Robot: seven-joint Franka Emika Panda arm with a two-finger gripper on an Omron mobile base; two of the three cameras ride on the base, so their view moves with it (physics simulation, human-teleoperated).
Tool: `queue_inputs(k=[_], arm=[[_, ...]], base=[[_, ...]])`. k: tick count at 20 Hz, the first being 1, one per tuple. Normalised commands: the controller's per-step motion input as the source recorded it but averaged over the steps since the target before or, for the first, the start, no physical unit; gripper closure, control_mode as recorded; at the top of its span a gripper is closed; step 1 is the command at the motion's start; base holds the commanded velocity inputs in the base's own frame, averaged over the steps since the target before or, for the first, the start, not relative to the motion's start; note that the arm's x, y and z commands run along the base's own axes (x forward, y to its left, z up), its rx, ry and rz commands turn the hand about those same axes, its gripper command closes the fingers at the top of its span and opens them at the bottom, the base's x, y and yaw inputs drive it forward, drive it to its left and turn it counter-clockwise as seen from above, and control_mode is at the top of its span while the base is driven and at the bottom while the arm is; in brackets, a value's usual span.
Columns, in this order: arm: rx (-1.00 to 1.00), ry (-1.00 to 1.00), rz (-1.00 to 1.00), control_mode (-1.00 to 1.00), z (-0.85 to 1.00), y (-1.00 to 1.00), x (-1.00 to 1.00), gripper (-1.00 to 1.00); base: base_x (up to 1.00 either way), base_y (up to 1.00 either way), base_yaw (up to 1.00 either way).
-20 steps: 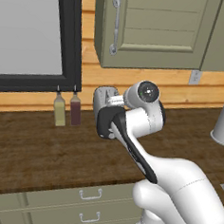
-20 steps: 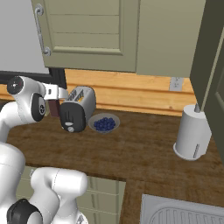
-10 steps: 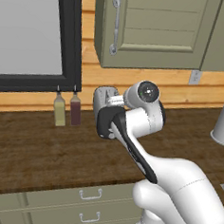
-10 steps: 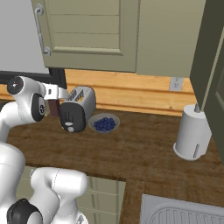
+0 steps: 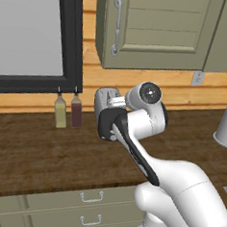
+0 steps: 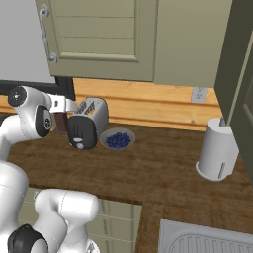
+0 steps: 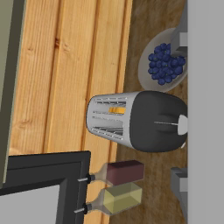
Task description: Start the toaster. Once the lever pops up, take the bread to the plate on the dining counter.
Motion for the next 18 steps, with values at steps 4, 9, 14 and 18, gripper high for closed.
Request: queue_inputs(k=[4,9,14,18], arm=[[0.0,0.0,0.0,-1.0,0.0,0.0,0.0,-1.0],[0.0,0.0,0.0,-1.0,0.0,0.0,0.0,-1.0],[0.0,0.0,0.0,-1.0,0.0,0.0,0.0,-1.0],[0.0,0.0,0.0,-1.0,0.0,0.0,0.0,-1.0]], base=[[0.0,0.0,0.0],[0.0,0.0,0.0],[0.0,0.0,0.0],[0.0,0.0,0.0]])
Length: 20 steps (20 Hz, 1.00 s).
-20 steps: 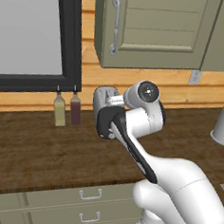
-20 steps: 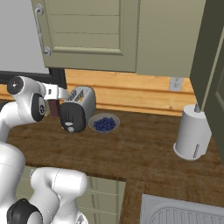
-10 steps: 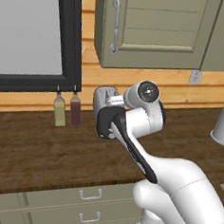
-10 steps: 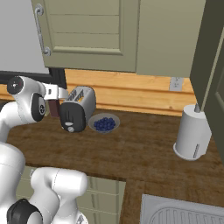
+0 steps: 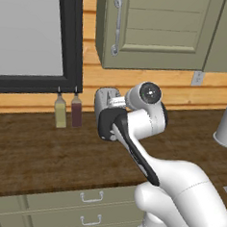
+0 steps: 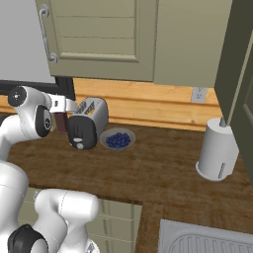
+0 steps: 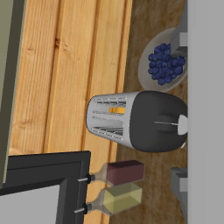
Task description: Start the toaster. Once the lever pops up, take the bread to the plate on the dining counter.
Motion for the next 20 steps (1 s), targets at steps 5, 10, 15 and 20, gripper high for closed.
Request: queue_inputs(k=[5,10,15,20], arm=[[0.0,0.0,0.0,-1.0,0.0,0.0,0.0,-1.0],[0.0,0.0,0.0,-1.0,0.0,0.0,0.0,-1.0],[0.0,0.0,0.0,-1.0,0.0,0.0,0.0,-1.0],[0.0,0.0,0.0,-1.0,0.0,0.0,0.0,-1.0]], base=[[0.0,0.0,0.0],[0.0,0.0,0.0],[0.0,0.0,0.0],[0.0,0.0,0.0]])
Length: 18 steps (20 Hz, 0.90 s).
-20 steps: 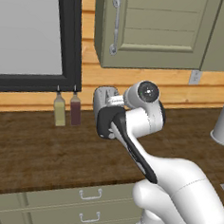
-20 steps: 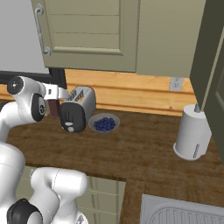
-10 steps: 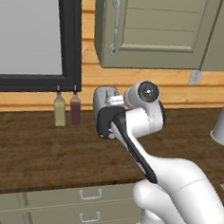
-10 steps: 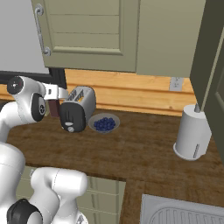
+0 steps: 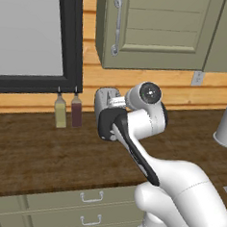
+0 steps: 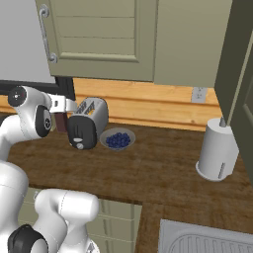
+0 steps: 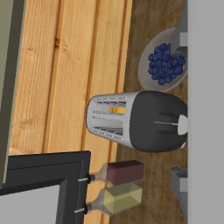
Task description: Start the toaster. Once the lever pops up, take the bread to the plate on the dining counter.
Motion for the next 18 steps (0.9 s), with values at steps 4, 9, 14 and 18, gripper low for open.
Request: queue_inputs(k=[4,9,14,18], arm=[[0.0,0.0,0.0,-1.0,0.0,0.0,0.0,-1.0],[0.0,0.0,0.0,-1.0,0.0,0.0,0.0,-1.0],[0.0,0.0,0.0,-1.0,0.0,0.0,0.0,-1.0],[0.0,0.0,0.0,-1.0,0.0,0.0,0.0,-1.0]], base=[[0.0,0.0,0.0],[0.0,0.0,0.0],[0.0,0.0,0.0],[0.0,0.0,0.0]])
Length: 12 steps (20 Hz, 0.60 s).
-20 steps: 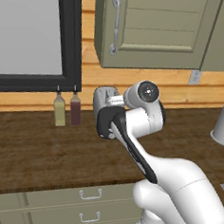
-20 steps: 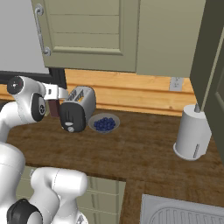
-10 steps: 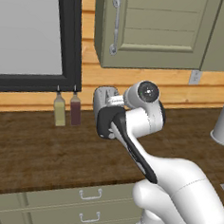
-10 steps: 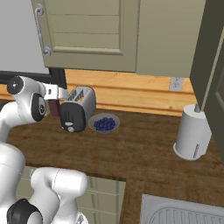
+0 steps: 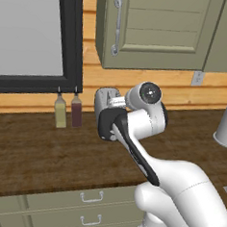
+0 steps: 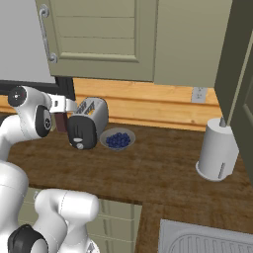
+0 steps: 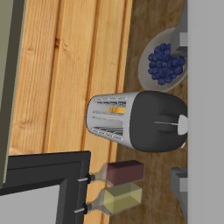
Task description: Start the toaster. Once the lever pops up, take the bread to the plate on the dining counter.
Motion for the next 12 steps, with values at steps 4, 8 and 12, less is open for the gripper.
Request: queue_inputs(k=[4,8,12], arm=[[0.0,0.0,0.0,-1.0,0.0,0.0,0.0,-1.0],[0.0,0.0,0.0,-1.0,0.0,0.0,0.0,-1.0],[0.0,0.0,0.0,-1.0,0.0,0.0,0.0,-1.0]], base=[[0.0,0.0,0.0],[0.0,0.0,0.0],[0.0,0.0,0.0]])
